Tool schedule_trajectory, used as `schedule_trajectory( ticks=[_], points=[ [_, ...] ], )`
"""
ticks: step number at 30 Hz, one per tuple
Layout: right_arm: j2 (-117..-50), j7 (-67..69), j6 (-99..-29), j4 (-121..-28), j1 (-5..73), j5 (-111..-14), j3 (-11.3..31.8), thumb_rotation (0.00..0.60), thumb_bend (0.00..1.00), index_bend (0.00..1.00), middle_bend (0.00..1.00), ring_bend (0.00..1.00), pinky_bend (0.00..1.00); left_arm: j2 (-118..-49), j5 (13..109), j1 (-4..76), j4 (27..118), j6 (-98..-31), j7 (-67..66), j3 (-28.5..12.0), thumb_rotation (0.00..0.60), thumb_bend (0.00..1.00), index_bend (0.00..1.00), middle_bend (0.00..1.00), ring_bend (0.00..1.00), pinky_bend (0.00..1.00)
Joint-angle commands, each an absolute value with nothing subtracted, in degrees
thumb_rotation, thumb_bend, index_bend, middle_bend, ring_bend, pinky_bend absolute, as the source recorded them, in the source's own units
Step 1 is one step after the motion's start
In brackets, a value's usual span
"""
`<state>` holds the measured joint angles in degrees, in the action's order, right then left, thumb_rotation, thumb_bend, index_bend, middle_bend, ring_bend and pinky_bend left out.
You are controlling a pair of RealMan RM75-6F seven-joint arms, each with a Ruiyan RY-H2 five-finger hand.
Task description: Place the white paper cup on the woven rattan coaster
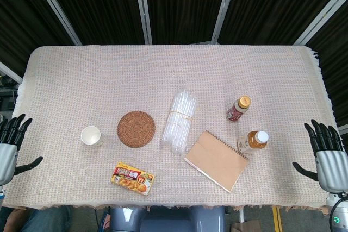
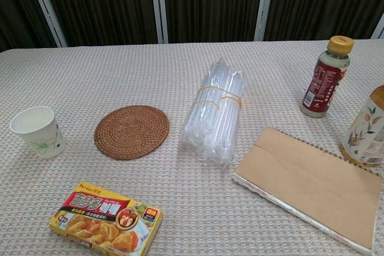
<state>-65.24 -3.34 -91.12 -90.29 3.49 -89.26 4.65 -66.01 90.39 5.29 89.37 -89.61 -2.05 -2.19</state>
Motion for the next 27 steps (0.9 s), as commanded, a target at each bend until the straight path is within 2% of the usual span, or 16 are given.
schedule_trajectory(
  ticks=[1,8,11,15,17,22,27],
  points=[
    [-65.25,-3.76,-90.6,-90.25,3.58,-89.0,4.57,0.6,0.0,0.0,0.0,0.0,0.0,-66.14,90.66,5.38,89.26,-89.83,-2.47,-2.28,0.6,0.0,0.0,0.0,0.0,0.0],
    [-65.08,-4.91,-89.59,-91.0,3.7,-88.79,4.23,0.6,0.0,0.0,0.0,0.0,0.0,-66.36,90.78,5.96,88.92,-88.19,-1.96,-1.78,0.6,0.0,0.0,0.0,0.0,0.0],
    [-65.1,-5.33,-89.32,-91.18,3.88,-88.86,4.26,0.6,0.0,0.0,0.0,0.0,0.0,-65.91,91.38,7.5,90.37,-85.43,-1.37,-1.38,0.6,0.0,0.0,0.0,0.0,0.0],
    [-65.23,-6.22,-87.75,-90.93,4.44,-87.56,4.6,0.6,0.0,0.0,0.0,0.0,0.0,-66.99,92.35,12.34,91.66,-78.63,-6.13,-1.95,0.6,0.0,0.0,0.0,0.0,0.01],
    [-65.27,-6.29,-86.86,-90.8,4.75,-86.31,5.07,0.6,0.0,0.0,0.0,0.0,0.0,-68.2,91.65,14.94,91.67,-74.15,-9.9,-2.26,0.6,0.0,0.0,0.0,0.0,0.04],
    [-65.26,-6.48,-86.28,-91.21,5.28,-84.61,6.25,0.6,0.0,0.0,0.0,0.0,0.0,-71.58,88.51,20.13,90.74,-65.87,-15.54,-3.81,0.6,0.0,0.0,0.0,0.01,0.2],
    [-65.27,-6.88,-85.58,-91.37,5.44,-82.82,6.89,0.6,0.0,0.0,0.0,0.0,0.0,-74.01,86.33,23.28,88.05,-61.46,-19.86,-4.81,0.6,0.0,0.03,0.05,0.08,0.25]
  ],
)
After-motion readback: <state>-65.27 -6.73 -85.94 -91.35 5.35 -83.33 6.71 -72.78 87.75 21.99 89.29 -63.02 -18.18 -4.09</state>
